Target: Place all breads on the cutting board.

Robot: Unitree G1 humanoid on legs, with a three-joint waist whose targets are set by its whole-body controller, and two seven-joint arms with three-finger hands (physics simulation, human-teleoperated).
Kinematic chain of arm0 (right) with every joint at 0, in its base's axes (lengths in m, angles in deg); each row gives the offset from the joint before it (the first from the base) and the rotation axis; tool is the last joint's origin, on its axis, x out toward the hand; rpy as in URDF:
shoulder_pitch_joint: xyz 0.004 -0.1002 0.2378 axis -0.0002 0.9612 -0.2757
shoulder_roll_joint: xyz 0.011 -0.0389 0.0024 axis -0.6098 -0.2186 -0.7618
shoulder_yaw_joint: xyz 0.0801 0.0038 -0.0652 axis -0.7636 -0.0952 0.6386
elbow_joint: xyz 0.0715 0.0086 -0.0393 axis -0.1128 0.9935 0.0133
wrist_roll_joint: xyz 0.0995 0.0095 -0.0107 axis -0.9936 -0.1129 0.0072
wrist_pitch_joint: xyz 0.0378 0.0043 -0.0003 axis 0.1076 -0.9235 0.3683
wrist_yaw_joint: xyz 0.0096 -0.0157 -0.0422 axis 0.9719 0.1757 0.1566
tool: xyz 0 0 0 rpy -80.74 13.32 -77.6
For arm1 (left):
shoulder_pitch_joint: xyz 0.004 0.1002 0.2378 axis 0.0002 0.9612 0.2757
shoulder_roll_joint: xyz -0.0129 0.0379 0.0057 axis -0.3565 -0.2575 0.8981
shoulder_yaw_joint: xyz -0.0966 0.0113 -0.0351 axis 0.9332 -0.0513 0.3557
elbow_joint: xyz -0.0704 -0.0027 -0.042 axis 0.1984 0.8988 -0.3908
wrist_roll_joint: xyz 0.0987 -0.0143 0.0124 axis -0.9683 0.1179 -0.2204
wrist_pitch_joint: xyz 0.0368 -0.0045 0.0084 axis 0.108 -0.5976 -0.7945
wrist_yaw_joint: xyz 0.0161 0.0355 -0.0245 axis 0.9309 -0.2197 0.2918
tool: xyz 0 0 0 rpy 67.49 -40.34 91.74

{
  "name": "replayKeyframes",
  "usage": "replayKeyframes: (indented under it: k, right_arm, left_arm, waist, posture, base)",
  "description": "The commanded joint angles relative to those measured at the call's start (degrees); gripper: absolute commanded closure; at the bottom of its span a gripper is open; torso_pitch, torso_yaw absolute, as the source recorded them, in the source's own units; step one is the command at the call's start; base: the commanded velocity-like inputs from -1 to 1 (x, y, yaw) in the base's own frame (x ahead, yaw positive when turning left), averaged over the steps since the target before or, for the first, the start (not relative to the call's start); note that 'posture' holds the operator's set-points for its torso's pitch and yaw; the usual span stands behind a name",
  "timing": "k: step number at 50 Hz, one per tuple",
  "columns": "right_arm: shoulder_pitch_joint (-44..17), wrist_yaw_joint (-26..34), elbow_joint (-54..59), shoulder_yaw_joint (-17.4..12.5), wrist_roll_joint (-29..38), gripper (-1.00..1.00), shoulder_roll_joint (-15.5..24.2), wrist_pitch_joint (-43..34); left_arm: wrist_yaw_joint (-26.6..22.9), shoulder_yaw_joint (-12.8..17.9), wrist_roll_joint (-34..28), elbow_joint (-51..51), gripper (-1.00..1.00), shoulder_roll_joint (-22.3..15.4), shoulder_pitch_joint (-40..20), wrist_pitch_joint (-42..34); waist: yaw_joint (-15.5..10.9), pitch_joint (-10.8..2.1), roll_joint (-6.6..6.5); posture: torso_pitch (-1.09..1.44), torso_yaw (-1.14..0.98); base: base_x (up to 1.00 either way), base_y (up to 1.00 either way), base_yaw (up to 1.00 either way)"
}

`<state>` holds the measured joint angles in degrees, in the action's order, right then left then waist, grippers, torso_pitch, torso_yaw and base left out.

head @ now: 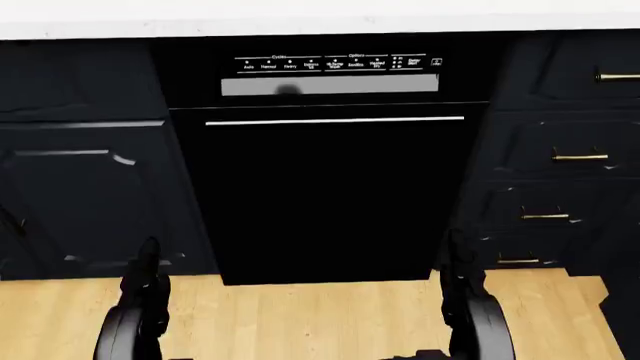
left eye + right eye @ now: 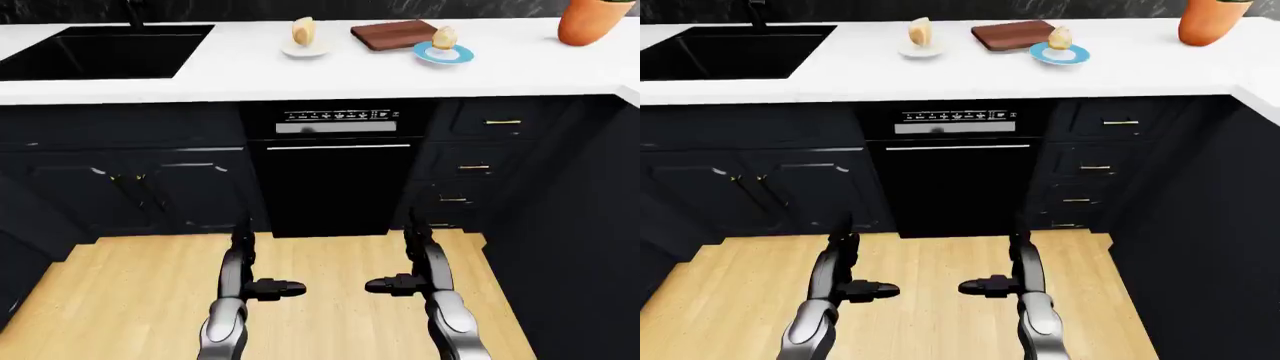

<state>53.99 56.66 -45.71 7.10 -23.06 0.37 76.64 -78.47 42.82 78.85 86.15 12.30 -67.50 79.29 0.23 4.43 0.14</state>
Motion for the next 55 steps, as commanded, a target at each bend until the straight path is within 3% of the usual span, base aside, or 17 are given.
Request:
replayKeyframes:
  k: [1,3,4,5,7,8,29,35,47,55]
  right_arm:
    - [-1.5,0.4,-3.2,-0.1,0.5,-1.00,0.6,5.9]
    - [-1.3,0.4,-2.8,0.0,1.0,-1.00,0.5,6.4]
    - [-1.3,0.4,-3.0,-0.1,1.2,-1.00,0.6,6.2]
    - [-1.4,0.2,-3.3,-0.2,1.2,-1.00,0.6,5.8]
    - [-1.1,0.0,-4.7,-0.4,1.2,-1.00,0.5,5.0]
    - [-1.1,0.1,-4.1,-0.5,1.2,-1.00,0.6,5.5]
    - [-1.8,-1.3,-7.3,-1.6,1.8,-1.00,1.0,2.8]
    - [-4.0,-1.5,-17.8,-2.6,1.8,-1.00,1.7,-9.8]
    - [-11.9,-2.8,-26.9,-4.2,0.4,-1.00,3.2,-24.0]
    - [-18.7,-1.4,-33.2,-5.2,0.0,-1.00,6.1,-38.1]
  left_arm:
    - [-0.3,0.3,0.6,-3.4,-1.00,-0.2,-1.9,4.8]
    - [-0.3,0.4,0.7,-2.4,-1.00,-0.2,-1.8,5.8]
    - [-0.4,0.5,0.9,-1.5,-1.00,-0.2,-2.1,6.4]
    - [-0.2,0.1,0.8,-4.0,-1.00,-0.1,-1.5,4.5]
    - [0.1,-0.3,0.6,-7.5,-1.00,0.1,-0.6,1.9]
    - [0.4,-0.6,0.6,-9.9,-1.00,0.3,-0.1,0.0]
    - [1.9,-0.1,0.5,-12.4,-1.00,0.2,-0.9,-2.5]
    - [2.2,1.6,2.2,-17.6,-1.00,-0.8,-4.9,-11.6]
    - [4.2,4.2,4.3,-23.4,-1.00,-3.3,-14.7,-25.4]
    - [5.8,6.3,7.4,-25.6,-1.00,-6.3,-24.2,-36.6]
  waist:
    - [0.1,-0.05,0.45]
    - [-0.4,-3.48,0.04]
    - [-0.4,-2.97,0.10]
    - [-0.3,-0.97,0.39]
    - [-0.3,-4.06,0.42]
    - [-0.3,-4.29,0.43]
    - [-0.4,-5.05,0.28]
    - [-0.5,-4.92,0.28]
    - [-0.5,-4.84,0.21]
    - [-0.6,-4.66,0.24]
  posture:
    - [0.00,0.00]
    - [0.00,0.00]
    - [0.00,0.00]
    - [0.00,0.00]
    - [0.00,0.00]
    - [0.00,0.00]
    - [0.00,0.00]
    - [0.00,0.00]
    - [0.00,0.00]
    - [0.00,0.00]
  base:
    - [0.00,0.00,0.00]
    - [0.00,0.00,0.00]
    - [0.00,0.00,0.00]
    - [0.00,0.00,0.00]
    - [0.00,0.00,0.00]
    - [0.00,0.00,0.00]
    - [0.00,0.00,0.00]
    - [0.00,0.00,0.00]
    - [0.00,0.00,0.00]
    - [0.00,0.00,0.00]
